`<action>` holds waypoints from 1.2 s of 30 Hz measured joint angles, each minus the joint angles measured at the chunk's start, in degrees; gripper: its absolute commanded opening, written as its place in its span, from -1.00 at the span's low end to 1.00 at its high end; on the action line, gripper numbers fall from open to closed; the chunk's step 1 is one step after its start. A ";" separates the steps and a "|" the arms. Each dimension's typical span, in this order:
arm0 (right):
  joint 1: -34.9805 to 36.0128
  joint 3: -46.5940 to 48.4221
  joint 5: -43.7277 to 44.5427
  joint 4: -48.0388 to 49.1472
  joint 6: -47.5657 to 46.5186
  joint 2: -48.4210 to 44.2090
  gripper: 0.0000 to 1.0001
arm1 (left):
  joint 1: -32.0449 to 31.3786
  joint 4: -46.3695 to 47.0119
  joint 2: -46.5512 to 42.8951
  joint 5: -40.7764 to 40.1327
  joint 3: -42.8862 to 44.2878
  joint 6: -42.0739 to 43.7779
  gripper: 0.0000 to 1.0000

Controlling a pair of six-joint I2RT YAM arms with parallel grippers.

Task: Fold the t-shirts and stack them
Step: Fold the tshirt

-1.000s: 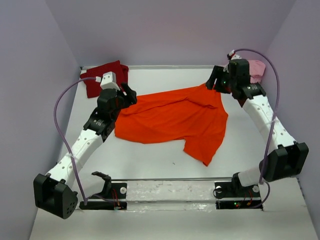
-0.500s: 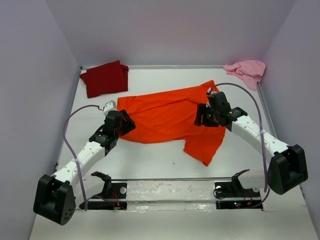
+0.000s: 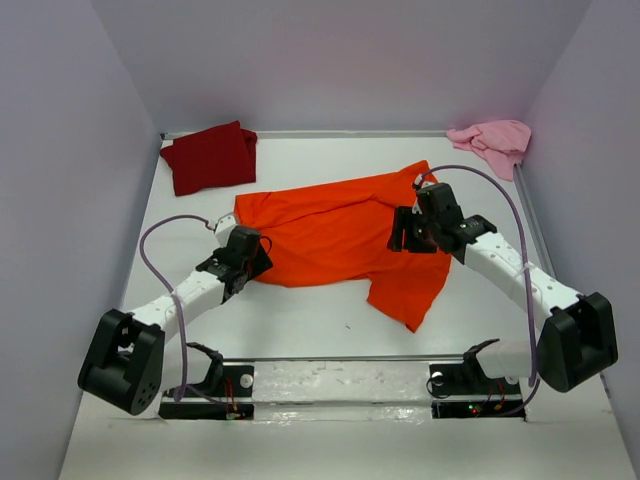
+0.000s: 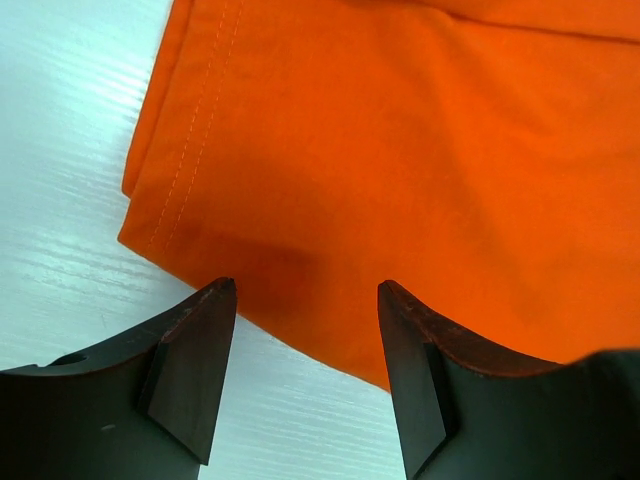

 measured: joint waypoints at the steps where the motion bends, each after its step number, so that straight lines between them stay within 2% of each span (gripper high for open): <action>1: 0.00 0.00 0.00 0.00 -0.11 -0.02 0.28 | -0.20 -0.02 0.96 -0.07 0.00 -0.20 0.36; 13: 0.00 -1.46 0.28 1.95 -0.13 -0.20 0.27 | -3.19 -3.87 2.60 -1.57 -0.26 -3.58 0.33; 20: 0.00 -2.69 -0.13 3.76 0.13 -0.20 0.27 | -3.30 -5.49 2.58 -2.78 -0.76 -4.55 0.15; 28: 0.00 -4.20 -0.11 4.39 0.13 -2.08 0.28 | -3.50 -4.57 5.31 -4.09 -0.74 -5.05 0.03; 31: 0.00 -4.46 -0.15 4.46 0.13 -3.32 0.28 | -3.61 -4.22 6.69 -4.50 0.15 -4.96 -0.10; 32: 0.00 -4.46 -0.22 4.44 0.13 -3.54 0.28 | -3.61 -4.11 7.17 -4.55 0.44 -4.94 -0.20; 33: 0.00 -4.46 -0.31 4.46 0.13 -3.89 0.28 | -3.61 -4.00 7.93 -4.52 1.05 -4.85 -0.38; 35: 0.00 -4.46 -0.50 4.46 0.13 -4.24 0.28 | -3.61 -3.91 9.42 -4.52 2.12 -4.44 -0.60; 36: 0.00 -4.48 -0.59 4.46 0.13 -4.39 0.28 | -3.61 -3.67 10.62 -4.50 2.99 -4.44 -0.82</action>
